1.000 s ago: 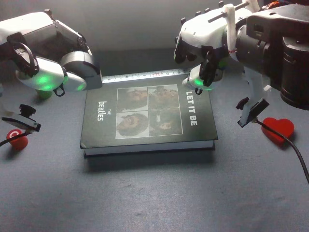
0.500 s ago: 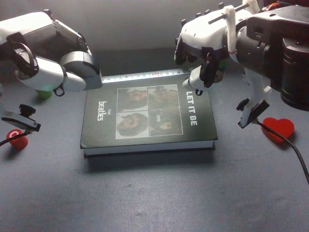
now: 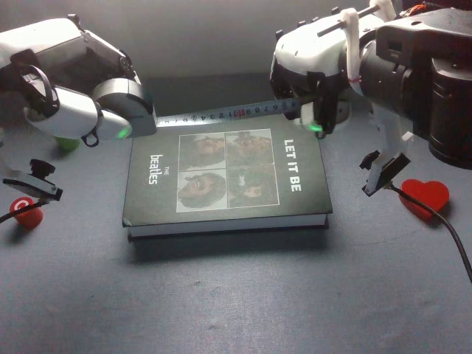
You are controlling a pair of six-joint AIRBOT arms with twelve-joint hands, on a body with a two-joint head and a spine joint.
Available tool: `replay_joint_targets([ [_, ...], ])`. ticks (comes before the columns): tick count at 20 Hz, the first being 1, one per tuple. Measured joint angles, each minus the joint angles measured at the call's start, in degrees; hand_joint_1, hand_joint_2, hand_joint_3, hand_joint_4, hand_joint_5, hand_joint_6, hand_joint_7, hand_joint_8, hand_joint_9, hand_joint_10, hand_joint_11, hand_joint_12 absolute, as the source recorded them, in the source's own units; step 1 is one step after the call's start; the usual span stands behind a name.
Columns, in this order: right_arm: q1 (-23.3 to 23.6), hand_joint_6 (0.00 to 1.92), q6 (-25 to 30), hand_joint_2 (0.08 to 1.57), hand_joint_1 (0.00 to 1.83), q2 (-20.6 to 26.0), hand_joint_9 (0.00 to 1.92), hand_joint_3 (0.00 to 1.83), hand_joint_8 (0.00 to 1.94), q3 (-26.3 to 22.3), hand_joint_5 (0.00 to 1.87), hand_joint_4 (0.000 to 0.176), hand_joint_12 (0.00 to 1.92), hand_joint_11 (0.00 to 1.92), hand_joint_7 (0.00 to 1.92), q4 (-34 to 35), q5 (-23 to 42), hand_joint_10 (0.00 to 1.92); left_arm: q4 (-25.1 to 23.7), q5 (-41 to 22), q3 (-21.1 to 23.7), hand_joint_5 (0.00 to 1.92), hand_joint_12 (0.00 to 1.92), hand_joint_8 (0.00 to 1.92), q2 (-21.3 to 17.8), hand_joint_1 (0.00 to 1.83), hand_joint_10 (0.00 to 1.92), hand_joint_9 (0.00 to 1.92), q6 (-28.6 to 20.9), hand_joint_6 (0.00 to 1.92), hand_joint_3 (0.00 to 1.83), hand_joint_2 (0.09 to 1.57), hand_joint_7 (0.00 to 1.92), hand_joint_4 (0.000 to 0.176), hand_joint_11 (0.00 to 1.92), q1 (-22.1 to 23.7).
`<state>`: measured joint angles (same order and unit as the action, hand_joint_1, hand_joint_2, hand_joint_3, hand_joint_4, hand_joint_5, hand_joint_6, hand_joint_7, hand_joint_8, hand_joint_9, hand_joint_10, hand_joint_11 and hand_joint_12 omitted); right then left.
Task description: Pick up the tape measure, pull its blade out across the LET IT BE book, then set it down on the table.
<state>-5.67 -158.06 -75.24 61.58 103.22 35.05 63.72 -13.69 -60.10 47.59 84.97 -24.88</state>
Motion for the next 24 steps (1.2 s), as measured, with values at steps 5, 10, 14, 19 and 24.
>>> replay_joint_targets([
  [5, 0.0, 1.17, 0.1, 1.19, 1.19, 0.0, 0.76, 0.00, 1.21, 0.0, 0.81, 0.000, 1.44, 0.63, 0.91, -0.3, -0.5, 1.08, 0.0, 0.0, -0.1, 0.80, 1.40, 1.04, 0.0, 1.36, 1.41, 0.89, 0.0, 1.05, 0.00, 1.15, 0.95, 0.000, 0.71, 0.0],
  [10, 0.0, 1.14, 0.1, 1.19, 1.35, 0.3, 0.73, 0.00, 1.12, 0.0, 0.79, 0.000, 1.44, 0.67, 0.91, -0.5, -1.0, 1.50, 0.0, -0.1, -0.1, 0.82, 1.40, 1.06, 0.0, 1.36, 1.42, 0.88, 0.0, 1.03, 0.00, 1.15, 0.93, 0.000, 0.73, -0.1],
  [14, 0.0, 1.16, 0.1, 1.19, 1.35, 0.6, 0.71, 0.00, 1.12, 0.0, 0.77, 0.000, 1.45, 0.64, 0.91, -0.8, -1.3, 1.53, 0.2, -0.1, -0.1, 0.80, 1.40, 1.05, 0.0, 1.36, 1.41, 0.89, -0.2, 1.04, 0.00, 1.15, 0.94, 0.000, 0.74, -0.2],
  [19, 0.0, 0.30, 0.1, 1.16, 0.90, 0.7, 0.58, 0.00, 0.36, 0.0, 0.64, 0.000, 1.16, 0.37, 0.69, -0.8, -1.5, 0.53, 0.2, -0.2, -0.1, 0.81, 1.39, 1.04, 0.0, 1.37, 1.42, 0.89, -0.2, 1.02, 0.00, 1.15, 0.96, 0.000, 0.74, -0.2],
  [24, 0.0, 0.00, 0.1, 1.08, 0.75, 0.7, 0.47, 0.00, 0.00, 0.0, 0.46, 0.000, 1.02, 0.10, 0.54, -1.0, -1.7, 0.07, 0.2, -0.4, -0.1, 0.82, 1.40, 1.05, 0.0, 1.36, 1.42, 0.88, -0.1, 1.01, 0.00, 1.15, 0.95, 0.000, 0.75, -0.2],
])
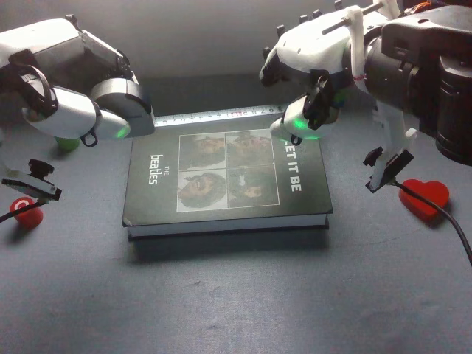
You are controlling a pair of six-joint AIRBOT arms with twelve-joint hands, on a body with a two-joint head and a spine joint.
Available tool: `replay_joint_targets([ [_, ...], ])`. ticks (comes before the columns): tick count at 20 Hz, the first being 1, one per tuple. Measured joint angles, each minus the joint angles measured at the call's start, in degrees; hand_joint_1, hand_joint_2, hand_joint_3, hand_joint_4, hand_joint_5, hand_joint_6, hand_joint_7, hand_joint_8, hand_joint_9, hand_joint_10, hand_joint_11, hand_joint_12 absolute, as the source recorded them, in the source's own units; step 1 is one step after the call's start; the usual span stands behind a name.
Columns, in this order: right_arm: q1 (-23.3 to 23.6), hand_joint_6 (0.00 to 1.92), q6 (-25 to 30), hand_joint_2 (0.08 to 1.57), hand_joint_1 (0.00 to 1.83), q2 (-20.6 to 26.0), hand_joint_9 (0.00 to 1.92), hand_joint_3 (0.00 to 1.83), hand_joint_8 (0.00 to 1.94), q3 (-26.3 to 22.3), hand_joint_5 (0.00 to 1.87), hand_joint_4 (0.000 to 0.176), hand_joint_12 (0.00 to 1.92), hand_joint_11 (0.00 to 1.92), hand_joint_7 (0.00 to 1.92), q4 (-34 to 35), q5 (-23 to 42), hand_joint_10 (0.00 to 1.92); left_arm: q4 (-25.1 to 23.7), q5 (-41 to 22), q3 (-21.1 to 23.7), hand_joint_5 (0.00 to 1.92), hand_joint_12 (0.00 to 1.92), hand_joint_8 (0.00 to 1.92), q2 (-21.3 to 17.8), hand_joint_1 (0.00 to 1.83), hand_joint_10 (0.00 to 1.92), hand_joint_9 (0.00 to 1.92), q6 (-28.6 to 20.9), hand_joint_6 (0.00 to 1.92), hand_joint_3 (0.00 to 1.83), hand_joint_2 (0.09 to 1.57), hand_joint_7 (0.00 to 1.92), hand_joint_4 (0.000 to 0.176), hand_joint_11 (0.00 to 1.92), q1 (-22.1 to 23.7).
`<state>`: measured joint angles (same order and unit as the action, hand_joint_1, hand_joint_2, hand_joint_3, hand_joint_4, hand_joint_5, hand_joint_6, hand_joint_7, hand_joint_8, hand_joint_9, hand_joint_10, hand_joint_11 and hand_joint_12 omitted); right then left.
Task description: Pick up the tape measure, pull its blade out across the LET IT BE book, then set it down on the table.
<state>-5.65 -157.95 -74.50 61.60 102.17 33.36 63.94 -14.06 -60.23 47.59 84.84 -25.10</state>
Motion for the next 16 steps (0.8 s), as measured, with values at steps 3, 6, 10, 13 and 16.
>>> replay_joint_targets([
  [3, 0.0, 0.00, 0.0, 1.07, 0.73, 0.0, 0.47, 0.00, 0.00, 0.0, 0.46, 0.000, 1.00, 0.07, 0.53, -0.2, -0.1, 0.06, 0.0, -0.1, 0.0, 0.83, 1.40, 1.05, 0.0, 1.36, 1.42, 0.88, 0.0, 1.01, 0.00, 1.15, 0.94, 0.000, 0.75, 0.0],
  [6, 0.0, 0.01, 1.4, 1.07, 0.73, 0.0, 0.50, 0.00, 0.01, 0.0, 0.49, 0.000, 1.01, 0.10, 0.56, -2.4, 0.0, 0.06, 0.0, -0.1, 0.0, 0.84, 1.40, 1.05, 0.0, 1.36, 1.42, 0.88, 0.0, 1.01, 0.00, 1.15, 0.94, 0.000, 0.74, 0.0],
  [10, 0.0, 0.01, 1.5, 1.07, 0.73, 0.1, 0.53, 0.00, 0.01, 0.3, 0.52, 0.000, 1.00, 0.12, 0.60, -2.8, 0.0, 0.04, 0.0, -0.1, 0.0, 0.81, 1.40, 1.06, 0.0, 1.36, 1.43, 0.87, -0.1, 1.03, 0.00, 1.15, 0.94, 0.000, 0.73, -0.1],
  [13, 0.3, 0.00, 1.6, 1.09, 0.73, 0.3, 0.52, 0.01, 0.00, 0.3, 0.52, 0.000, 1.00, 0.11, 0.57, -3.0, -0.3, 0.03, 0.0, -0.1, 0.0, 0.82, 1.41, 1.06, 0.0, 1.36, 1.42, 0.87, -0.3, 1.04, 0.00, 1.15, 0.93, 0.000, 0.73, -0.1],
  [16, 0.3, 0.00, 1.6, 1.10, 0.73, 0.3, 0.52, 0.01, 0.00, 0.3, 0.51, 0.000, 0.99, 0.11, 0.57, -2.8, -0.3, 0.02, 0.0, -0.2, 0.0, 0.80, 1.41, 1.05, 0.0, 1.36, 1.42, 0.88, -0.3, 1.05, 0.00, 1.15, 0.94, 0.000, 0.73, -0.1],
])
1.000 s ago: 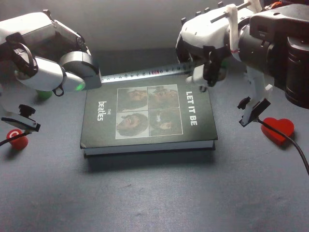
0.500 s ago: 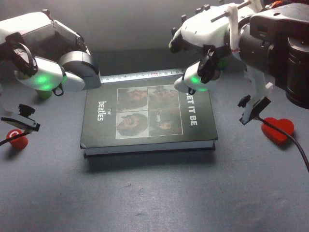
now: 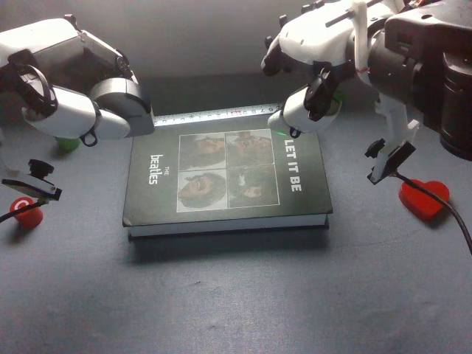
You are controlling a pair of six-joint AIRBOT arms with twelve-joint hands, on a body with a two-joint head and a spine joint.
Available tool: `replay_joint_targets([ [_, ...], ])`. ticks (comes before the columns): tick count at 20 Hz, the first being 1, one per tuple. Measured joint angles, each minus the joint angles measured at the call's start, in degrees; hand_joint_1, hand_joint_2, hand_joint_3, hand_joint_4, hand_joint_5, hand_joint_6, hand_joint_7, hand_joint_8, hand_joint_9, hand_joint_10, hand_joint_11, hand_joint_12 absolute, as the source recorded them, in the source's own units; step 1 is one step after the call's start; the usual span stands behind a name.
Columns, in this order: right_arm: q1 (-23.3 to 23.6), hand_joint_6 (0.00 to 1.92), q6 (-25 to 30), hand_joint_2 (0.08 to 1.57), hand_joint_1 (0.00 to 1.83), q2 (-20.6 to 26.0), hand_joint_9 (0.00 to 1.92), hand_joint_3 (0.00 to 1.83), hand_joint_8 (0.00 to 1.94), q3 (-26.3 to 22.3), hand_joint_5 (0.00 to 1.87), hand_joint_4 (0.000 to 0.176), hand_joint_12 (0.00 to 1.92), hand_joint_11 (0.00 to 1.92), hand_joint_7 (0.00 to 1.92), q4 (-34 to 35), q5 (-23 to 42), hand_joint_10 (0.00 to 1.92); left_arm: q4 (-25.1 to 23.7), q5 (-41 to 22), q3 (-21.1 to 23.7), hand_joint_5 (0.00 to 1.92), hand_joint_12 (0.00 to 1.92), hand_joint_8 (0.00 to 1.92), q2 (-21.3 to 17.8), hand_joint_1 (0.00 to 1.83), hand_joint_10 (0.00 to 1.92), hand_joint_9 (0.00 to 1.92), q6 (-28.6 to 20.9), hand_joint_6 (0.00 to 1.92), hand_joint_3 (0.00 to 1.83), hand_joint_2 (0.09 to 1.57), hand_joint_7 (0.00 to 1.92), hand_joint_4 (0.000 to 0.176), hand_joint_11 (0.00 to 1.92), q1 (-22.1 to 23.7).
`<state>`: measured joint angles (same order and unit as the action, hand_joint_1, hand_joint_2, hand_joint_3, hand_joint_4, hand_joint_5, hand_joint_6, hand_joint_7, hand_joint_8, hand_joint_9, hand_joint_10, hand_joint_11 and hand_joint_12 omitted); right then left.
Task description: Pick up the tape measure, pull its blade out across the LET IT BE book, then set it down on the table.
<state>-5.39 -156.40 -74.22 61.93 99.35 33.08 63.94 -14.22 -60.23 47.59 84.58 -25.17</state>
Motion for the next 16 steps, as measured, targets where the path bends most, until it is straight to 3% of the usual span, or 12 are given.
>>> replay_joint_targets([
  [16, 0.9, 0.01, -1.2, 1.11, 0.73, 0.0, 0.56, 0.00, 0.01, 1.0, 0.55, 0.000, 1.00, 0.13, 0.61, 3.5, -1.5, 0.03, 0.2, 0.0, 0.0, 0.80, 1.41, 1.05, 0.0, 1.36, 1.41, 0.88, 0.0, 1.05, 0.00, 1.15, 0.94, 0.000, 0.73, 0.0],
])
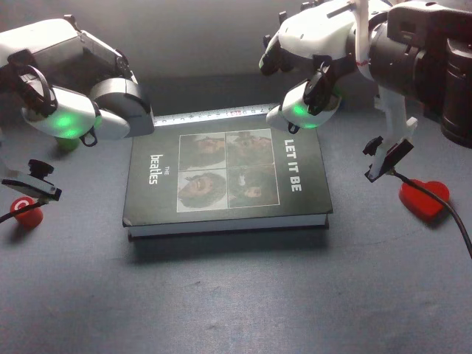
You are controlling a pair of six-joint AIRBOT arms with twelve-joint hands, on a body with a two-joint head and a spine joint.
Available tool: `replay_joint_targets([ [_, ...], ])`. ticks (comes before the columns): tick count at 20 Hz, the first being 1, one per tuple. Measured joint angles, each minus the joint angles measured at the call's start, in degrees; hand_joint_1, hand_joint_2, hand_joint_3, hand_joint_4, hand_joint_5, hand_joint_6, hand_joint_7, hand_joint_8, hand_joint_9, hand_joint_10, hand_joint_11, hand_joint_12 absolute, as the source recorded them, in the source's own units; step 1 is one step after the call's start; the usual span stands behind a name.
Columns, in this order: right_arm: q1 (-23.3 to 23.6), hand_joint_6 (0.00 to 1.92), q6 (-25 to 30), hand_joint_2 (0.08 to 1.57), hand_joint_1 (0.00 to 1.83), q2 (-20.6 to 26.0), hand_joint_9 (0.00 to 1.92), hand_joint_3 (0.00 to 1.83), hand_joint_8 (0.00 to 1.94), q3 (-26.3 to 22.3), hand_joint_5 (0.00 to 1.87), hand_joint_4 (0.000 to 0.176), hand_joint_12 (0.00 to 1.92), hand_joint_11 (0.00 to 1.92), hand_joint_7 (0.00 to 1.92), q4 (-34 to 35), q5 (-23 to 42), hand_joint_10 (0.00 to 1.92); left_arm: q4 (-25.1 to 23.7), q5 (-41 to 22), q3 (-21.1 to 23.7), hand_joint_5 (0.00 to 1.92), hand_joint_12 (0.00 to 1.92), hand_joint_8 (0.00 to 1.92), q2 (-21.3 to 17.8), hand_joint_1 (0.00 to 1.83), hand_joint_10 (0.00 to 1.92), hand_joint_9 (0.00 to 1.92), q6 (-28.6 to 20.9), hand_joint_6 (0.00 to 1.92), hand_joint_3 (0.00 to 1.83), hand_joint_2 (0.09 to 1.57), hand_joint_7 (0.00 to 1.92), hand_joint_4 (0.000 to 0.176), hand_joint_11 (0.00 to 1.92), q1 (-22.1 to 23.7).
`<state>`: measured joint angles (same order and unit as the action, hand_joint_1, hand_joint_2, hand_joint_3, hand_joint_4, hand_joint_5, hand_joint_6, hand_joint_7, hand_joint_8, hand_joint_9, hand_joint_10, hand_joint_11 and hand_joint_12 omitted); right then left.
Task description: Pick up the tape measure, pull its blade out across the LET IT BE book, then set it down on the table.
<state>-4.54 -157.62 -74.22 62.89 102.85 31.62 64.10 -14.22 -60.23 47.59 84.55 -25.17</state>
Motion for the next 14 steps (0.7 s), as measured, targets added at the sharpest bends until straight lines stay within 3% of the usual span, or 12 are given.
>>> replay_joint_targets([
  [14, -0.5, 0.01, -0.2, 1.12, 0.73, -0.3, 0.57, 0.00, 0.01, 0.9, 0.56, 0.000, 1.01, 0.16, 0.62, 0.0, 0.2, 0.03, 0.0, -0.1, -0.1, 0.79, 1.41, 1.05, 0.0, 1.36, 1.41, 0.88, 0.0, 1.07, 0.00, 1.15, 0.94, 0.000, 0.74, 0.0],
])
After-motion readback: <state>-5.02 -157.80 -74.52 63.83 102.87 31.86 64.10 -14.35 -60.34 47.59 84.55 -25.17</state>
